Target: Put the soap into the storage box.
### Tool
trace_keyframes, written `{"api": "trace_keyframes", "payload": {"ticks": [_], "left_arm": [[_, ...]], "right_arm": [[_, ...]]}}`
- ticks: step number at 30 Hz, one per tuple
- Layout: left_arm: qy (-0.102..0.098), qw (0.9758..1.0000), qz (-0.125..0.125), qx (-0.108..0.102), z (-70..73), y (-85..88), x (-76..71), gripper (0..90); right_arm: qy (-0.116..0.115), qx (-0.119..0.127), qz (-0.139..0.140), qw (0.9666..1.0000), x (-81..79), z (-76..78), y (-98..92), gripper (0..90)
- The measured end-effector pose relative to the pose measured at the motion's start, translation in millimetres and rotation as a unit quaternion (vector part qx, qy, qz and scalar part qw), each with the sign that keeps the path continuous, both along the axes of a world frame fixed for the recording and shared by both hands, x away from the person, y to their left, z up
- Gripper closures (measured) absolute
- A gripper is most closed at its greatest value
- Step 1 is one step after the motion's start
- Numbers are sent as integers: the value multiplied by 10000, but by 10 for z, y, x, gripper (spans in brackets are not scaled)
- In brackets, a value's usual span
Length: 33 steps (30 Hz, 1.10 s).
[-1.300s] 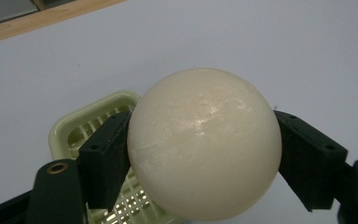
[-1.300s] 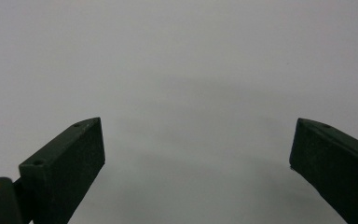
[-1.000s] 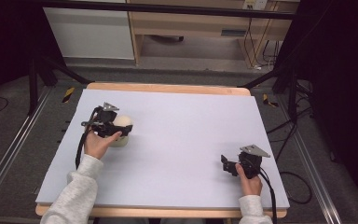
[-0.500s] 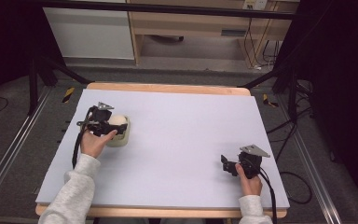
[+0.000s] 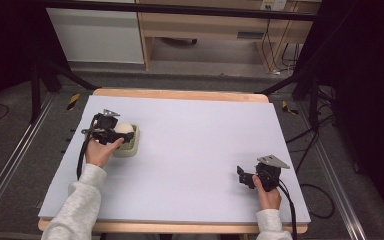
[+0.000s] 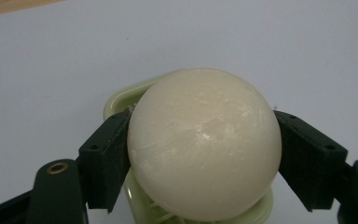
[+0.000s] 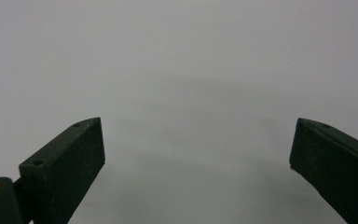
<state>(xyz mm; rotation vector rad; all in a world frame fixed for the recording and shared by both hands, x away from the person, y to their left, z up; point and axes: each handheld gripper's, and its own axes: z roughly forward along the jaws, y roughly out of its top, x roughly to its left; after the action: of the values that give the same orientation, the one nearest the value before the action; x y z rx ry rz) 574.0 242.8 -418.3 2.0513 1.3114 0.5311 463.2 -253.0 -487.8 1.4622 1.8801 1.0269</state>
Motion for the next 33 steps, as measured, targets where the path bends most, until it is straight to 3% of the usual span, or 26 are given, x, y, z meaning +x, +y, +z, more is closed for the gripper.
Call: {"api": "trace_keyframes", "payload": {"ticks": [11,33], "left_arm": [[129,9999,46,56,-120,23,64,240],[229,9997,30,111,-191,-1,103,240]], "right_arm": [[6,4,6,10000,1,-1,-1,36],[12,18,3,10000,2,-1,-2,36]]}}
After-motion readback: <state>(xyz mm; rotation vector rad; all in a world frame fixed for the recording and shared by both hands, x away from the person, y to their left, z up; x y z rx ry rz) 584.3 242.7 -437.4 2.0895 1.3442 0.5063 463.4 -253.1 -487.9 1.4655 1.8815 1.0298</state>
